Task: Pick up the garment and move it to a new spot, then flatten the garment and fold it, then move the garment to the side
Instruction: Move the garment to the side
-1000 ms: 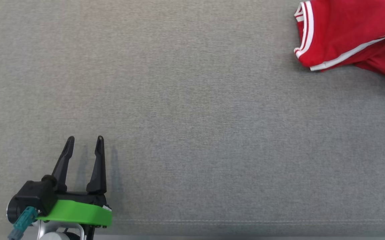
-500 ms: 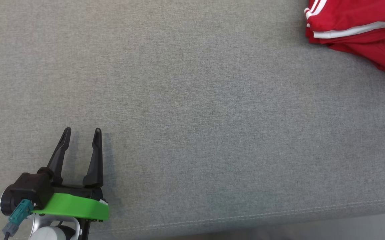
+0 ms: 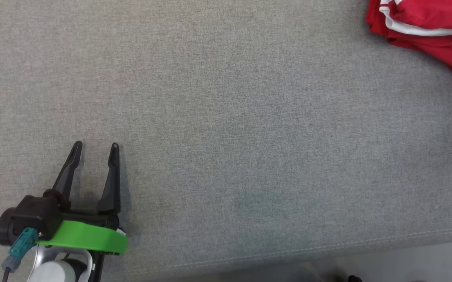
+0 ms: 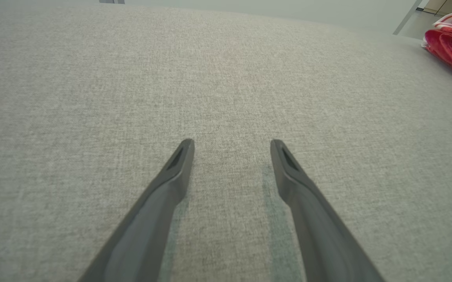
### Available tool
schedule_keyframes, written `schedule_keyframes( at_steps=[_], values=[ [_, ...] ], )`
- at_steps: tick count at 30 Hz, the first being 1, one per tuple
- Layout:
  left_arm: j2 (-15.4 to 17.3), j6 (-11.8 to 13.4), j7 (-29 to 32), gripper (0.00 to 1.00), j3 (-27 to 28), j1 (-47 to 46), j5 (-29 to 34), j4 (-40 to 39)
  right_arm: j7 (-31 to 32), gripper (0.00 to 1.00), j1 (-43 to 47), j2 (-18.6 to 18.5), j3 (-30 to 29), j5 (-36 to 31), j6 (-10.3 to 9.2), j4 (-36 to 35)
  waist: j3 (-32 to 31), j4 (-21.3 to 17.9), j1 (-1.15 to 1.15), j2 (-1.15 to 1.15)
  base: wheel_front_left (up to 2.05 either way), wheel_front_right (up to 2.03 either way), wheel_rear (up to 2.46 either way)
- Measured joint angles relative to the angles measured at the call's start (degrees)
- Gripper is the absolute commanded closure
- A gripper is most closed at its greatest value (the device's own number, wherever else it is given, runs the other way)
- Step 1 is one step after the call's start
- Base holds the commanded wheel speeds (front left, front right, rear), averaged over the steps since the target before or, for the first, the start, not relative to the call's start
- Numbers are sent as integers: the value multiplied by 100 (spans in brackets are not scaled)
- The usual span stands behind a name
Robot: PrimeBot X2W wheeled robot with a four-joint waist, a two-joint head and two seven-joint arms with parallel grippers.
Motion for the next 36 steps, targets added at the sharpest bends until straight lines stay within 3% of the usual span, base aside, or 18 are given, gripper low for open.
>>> schedule_keyframes(
  at_steps=[1, 16, 17, 20, 25, 36],
  values=[
    [0, 1, 1, 0, 4, -8, 7, 2, -45, 0, 0, 4, 3, -8, 0, 52, 18, -7, 0, 0, 0, 0, 0],
    [-130, 2, -5, 0, -36, -114, 23, 205, -687, 0, -3, -186, 343, -876, -54, 454, -175, -124, 0, 0, 0, 0, 0],
    [-171, 2, -36, 0, -59, -152, 1, 277, -923, 0, 0, -369, 572, -1355, -53, 357, -257, -127, 0, 0, 0, 0, 0],
    [-240, 2, -113, 0, -58, -180, -25, 391, -1313, 0, -1, -609, 691, -1826, -53, 137, -403, -122, -1, 0, 0, 0, 0],
    [-335, 2, -214, 0, 33, -178, -92, 625, -1726, 0, 204, -660, 907, -2404, -68, -202, -704, -90, 0, 0, 0, 0, 0],
    [-401, 59, -311, 0, 344, 71, 30, 1240, -1720, 0, 1062, -435, 1020, -3031, -669, -762, -1483, 85, 0, 0, 0, 0, 0]
  ],
)
